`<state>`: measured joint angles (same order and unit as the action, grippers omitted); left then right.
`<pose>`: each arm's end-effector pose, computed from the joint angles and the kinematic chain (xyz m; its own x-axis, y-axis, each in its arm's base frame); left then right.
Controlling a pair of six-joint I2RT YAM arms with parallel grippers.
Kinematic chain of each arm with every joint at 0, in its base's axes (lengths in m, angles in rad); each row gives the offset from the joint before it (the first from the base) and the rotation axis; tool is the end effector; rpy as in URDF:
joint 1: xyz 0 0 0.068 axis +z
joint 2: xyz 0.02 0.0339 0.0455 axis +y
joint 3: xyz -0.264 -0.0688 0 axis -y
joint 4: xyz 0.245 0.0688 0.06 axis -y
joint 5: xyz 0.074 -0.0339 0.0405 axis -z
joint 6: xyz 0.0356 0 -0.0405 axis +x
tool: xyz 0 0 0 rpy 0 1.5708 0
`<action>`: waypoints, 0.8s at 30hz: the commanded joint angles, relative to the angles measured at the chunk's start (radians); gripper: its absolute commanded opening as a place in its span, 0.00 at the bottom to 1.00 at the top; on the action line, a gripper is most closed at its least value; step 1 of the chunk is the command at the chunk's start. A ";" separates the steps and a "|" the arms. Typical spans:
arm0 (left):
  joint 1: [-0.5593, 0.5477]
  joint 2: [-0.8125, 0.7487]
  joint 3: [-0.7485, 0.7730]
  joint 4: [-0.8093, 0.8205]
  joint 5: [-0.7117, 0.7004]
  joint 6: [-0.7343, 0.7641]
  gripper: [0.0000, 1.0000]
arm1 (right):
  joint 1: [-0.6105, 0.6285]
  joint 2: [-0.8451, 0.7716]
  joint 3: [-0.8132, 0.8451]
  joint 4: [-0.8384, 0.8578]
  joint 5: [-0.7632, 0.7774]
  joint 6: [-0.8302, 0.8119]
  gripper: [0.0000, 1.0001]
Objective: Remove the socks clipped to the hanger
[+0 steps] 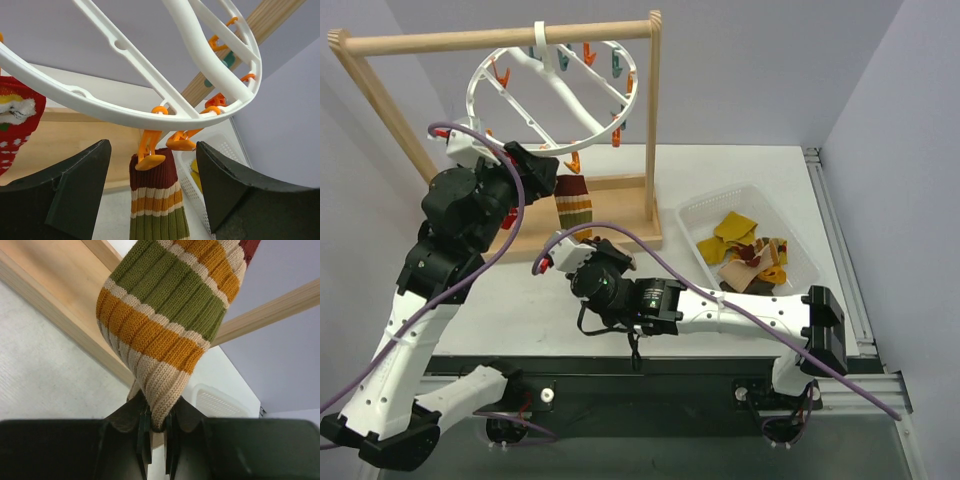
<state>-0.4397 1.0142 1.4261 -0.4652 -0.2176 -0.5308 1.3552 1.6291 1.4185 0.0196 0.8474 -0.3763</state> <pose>0.1749 -0.0738 0.4849 -0.1532 -0.4742 -0.8670 0.1658 0.8526 -0.4956 0.1081 0.3687 0.3660 0.1420 -0.4887 -0.8608 -0.4699 0.7321 -0.4931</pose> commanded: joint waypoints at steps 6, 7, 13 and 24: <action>0.002 -0.114 -0.007 0.068 0.130 0.094 0.83 | -0.022 -0.162 -0.007 -0.137 -0.233 0.141 0.00; 0.002 -0.109 0.000 0.057 0.154 0.098 0.84 | -0.028 -0.179 -0.009 -0.159 -0.336 0.186 0.00; 0.013 -0.104 0.069 -0.015 0.290 0.068 0.94 | -0.178 -0.336 -0.036 -0.280 -0.803 0.463 0.00; 0.036 -0.085 0.063 0.020 0.426 -0.193 0.96 | -0.379 -0.445 0.017 -0.262 -1.356 0.784 0.00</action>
<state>-0.4168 0.9226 1.4799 -0.4911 0.1398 -0.5900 1.0271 1.1946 1.3865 -0.2588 -0.2432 0.2325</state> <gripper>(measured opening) 0.969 0.096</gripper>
